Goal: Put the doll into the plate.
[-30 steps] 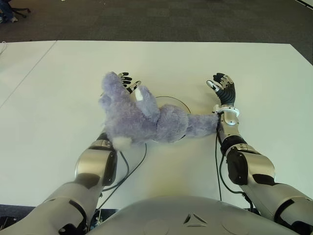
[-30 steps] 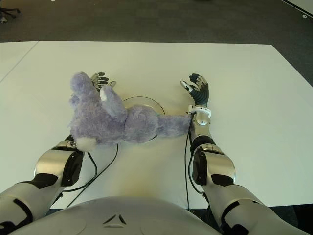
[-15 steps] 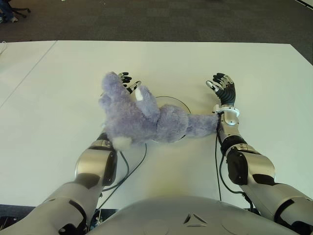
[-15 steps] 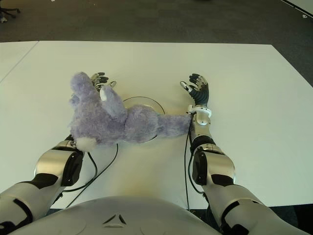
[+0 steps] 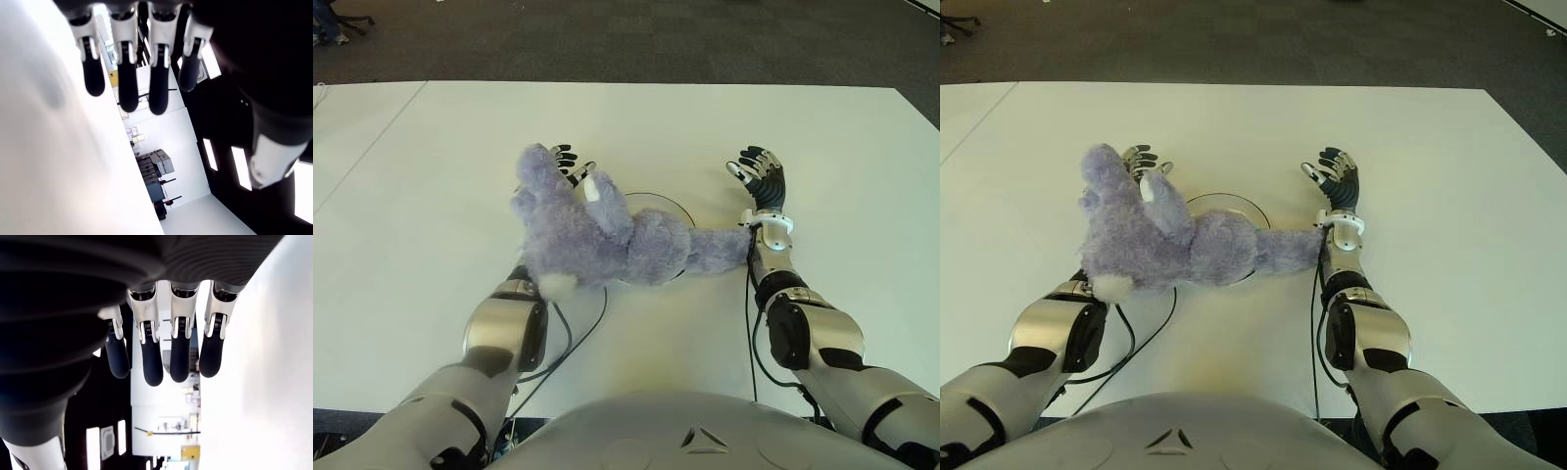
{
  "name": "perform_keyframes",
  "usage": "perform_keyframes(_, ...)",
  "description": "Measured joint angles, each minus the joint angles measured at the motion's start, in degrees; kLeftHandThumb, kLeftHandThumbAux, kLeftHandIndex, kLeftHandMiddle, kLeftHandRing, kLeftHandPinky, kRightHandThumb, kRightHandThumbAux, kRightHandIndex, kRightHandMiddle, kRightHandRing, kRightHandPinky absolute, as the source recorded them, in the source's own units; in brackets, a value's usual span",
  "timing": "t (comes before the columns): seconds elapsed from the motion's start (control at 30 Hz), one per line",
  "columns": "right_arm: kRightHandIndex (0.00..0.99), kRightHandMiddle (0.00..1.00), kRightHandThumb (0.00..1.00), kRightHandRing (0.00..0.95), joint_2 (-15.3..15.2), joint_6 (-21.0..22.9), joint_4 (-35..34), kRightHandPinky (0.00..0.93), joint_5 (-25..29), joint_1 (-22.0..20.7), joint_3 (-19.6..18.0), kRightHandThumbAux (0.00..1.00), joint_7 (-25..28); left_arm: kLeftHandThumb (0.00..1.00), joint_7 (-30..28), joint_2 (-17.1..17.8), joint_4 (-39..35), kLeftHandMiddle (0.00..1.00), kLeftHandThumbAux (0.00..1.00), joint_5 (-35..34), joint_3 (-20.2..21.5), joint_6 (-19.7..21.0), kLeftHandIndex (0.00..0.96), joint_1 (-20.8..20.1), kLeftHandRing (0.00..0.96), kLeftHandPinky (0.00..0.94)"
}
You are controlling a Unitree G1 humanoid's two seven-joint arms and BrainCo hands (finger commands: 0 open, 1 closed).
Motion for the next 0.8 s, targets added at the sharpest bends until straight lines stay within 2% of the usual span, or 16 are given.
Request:
perform_keyframes(0.47,0.268,0.312,0.025,0.315,0.0,0.0,0.0,0.322,0.0,0.0,-0.1,0.769,0.0,0.000,0.0,0.0,0.0,0.361,0.689,0.0,0.0,0.0,0.263,0.0,0.343,0.257)
perform_keyframes(0.8,0.272,0.310,0.022,0.306,0.0,0.0,0.0,0.311,0.0,0.0,-0.3,0.764,0.0,0.000,0.0,0.0,0.0,0.359,0.636,0.0,0.0,0.0,0.261,0.0,0.352,0.295)
